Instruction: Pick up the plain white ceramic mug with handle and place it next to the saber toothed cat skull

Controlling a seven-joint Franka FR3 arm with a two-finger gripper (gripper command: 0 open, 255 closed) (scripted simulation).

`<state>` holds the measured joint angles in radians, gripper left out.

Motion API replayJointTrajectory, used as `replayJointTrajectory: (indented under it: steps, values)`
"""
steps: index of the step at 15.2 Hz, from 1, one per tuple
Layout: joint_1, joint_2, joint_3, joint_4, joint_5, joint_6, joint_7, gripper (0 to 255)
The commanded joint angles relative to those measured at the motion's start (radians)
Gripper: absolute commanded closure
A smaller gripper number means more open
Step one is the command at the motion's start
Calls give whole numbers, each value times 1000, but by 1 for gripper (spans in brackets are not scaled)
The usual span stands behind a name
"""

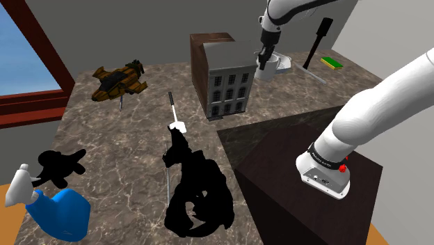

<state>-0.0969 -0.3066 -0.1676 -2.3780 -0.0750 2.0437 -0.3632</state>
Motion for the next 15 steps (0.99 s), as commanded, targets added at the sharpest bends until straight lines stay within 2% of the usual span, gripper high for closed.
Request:
replayJointTrajectory:
  steps: [1, 15]
  values:
    - [0, -13, 2, 18, 0, -30, 2, 255]
    - [3, -52, 12, 173, 3, -224, 0, 255]
